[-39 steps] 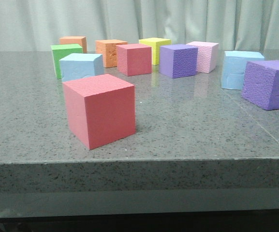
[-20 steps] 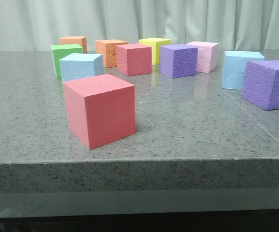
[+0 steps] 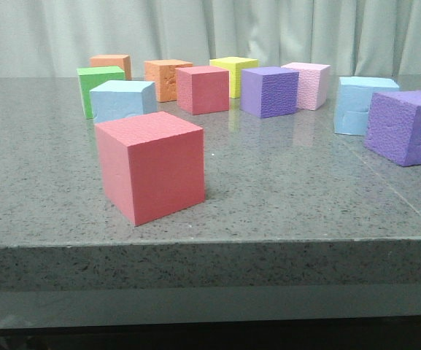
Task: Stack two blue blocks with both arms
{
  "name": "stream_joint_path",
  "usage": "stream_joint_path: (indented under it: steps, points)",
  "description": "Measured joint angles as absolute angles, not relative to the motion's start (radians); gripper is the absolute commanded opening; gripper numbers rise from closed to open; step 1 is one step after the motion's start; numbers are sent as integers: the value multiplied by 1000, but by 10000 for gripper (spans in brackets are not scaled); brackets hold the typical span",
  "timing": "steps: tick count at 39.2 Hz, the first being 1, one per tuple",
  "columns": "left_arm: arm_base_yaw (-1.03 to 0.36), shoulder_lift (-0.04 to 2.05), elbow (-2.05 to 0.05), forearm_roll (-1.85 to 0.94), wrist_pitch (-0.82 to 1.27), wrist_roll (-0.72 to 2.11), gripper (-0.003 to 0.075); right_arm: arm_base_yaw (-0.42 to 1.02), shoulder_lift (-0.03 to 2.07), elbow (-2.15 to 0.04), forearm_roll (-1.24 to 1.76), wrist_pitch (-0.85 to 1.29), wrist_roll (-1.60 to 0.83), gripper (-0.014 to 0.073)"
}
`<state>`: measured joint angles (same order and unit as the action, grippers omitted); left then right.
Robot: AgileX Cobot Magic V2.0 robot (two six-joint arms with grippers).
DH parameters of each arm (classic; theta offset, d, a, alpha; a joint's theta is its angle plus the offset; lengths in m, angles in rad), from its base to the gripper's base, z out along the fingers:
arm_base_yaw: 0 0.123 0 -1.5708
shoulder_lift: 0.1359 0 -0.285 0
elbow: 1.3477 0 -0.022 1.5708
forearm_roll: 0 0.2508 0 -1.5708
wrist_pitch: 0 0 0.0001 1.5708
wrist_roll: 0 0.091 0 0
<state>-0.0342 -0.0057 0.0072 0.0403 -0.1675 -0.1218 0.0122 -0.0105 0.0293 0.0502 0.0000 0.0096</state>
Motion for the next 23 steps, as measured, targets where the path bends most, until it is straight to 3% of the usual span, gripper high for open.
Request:
stream_joint_path:
  steps: [23]
  points:
    - [-34, -6, 7, 40, -183, -122, -20, 12, -10, 29, 50, -50, 10, -68]
